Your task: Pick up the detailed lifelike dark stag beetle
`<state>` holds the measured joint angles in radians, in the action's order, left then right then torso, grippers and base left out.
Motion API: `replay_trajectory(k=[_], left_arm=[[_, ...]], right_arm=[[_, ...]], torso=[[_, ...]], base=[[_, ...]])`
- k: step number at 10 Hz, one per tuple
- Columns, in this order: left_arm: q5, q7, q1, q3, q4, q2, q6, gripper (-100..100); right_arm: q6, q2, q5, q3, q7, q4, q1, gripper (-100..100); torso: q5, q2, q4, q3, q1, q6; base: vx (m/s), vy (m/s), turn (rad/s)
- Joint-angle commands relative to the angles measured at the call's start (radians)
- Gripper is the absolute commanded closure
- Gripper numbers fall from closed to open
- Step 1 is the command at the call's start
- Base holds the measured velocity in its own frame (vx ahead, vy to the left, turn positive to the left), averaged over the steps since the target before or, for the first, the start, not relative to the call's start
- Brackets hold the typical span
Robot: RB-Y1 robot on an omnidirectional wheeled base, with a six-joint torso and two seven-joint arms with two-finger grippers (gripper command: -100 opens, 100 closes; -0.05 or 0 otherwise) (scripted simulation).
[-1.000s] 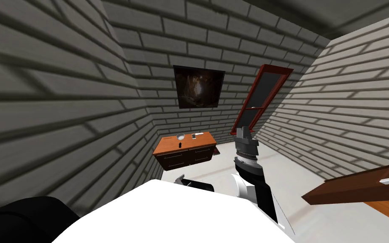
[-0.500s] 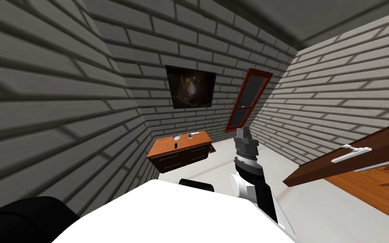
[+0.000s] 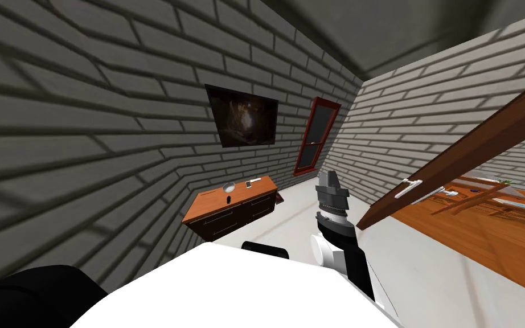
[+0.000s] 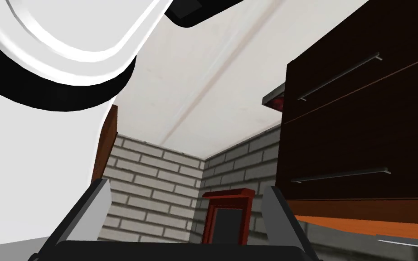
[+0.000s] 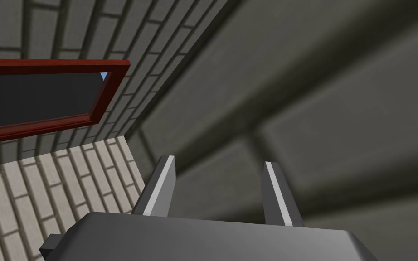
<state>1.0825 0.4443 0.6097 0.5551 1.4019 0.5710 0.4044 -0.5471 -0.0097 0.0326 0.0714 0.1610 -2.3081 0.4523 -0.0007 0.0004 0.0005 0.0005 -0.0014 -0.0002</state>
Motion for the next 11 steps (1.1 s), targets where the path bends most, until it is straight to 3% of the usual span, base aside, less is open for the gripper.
replay_trajectory(k=[1, 2, 3, 4, 5, 6, 7, 8, 11], left_arm=[[0.050, 0.012, -0.006, 0.012, -0.022, 0.013, -0.016, -100], [0.055, 0.012, -0.006, 0.012, -0.022, 0.013, -0.016, -100], [0.095, 0.042, -0.011, 0.020, -0.066, 0.041, -0.030, -100], [0.113, 0.042, -0.011, 0.020, -0.066, 0.041, -0.030, -100], [0.149, 0.073, -0.016, 0.027, -0.110, 0.069, -0.043, -100], [0.170, 0.073, -0.016, 0.027, -0.110, 0.069, -0.043, -100], [0.204, 0.103, -0.023, 0.032, -0.152, 0.097, -0.056, -100], [0.223, 0.103, -0.023, 0.032, -0.152, 0.097, -0.056, -100], [0.302, 0.160, -0.037, 0.037, -0.230, 0.151, -0.082, -100]], right_arm=[[0.000, 0.000, 0.000, 0.000, 0.000, 0.000, 0.000, 0], [0.000, 0.000, 0.000, 0.000, 0.000, 0.000, 0.000, 0], [0.000, 0.000, 0.000, 0.000, 0.000, 0.000, 0.000, 0], [0.000, 0.000, 0.000, 0.000, 0.000, 0.000, 0.000, 0], [0.000, 0.000, 0.000, 0.000, 0.000, 0.000, 0.000, 0], [0.000, 0.000, 0.000, 0.000, 0.000, 0.000, 0.000, 0], [0.000, 0.000, 0.000, 0.000, 0.000, 0.000, 0.000, 0], [0.000, 0.000, 0.000, 0.000, 0.000, 0.000, 0.000, 0], [0.000, 0.000, 0.000, 0.000, 0.000, 0.000, 0.000, 0]], torso=[[0.000, 0.000, 0.000, 0.000, 0.000, 0.000], [0.000, 0.000, 0.000, 0.000, 0.001, -0.001], [0.001, 0.000, 0.000, 0.000, 0.002, -0.001], [0.000, -0.001, 0.000, 0.000, 0.001, 0.000], [0.000, -0.001, 0.000, 0.000, 0.002, -0.001], [0.000, -0.002, 0.000, -0.001, 0.001, 0.000], [0.000, -0.001, 0.000, -0.001, 0.001, -0.001], [0.000, -0.002, 0.000, -0.001, 0.001, 0.000], [0.001, -0.002, 0.000, -0.001, 0.003, -0.001]], base=[[0.008, -0.046, -0.185], [0.005, -0.017, 0.010], [0.017, -0.040, -0.341], [0.020, -0.032, -0.194], [0.036, -0.049, -0.321], [0.028, -0.036, -0.158], [0.036, -0.043, -0.305], [0.033, -0.027, -0.206], [0.045, -0.021, -0.268]])
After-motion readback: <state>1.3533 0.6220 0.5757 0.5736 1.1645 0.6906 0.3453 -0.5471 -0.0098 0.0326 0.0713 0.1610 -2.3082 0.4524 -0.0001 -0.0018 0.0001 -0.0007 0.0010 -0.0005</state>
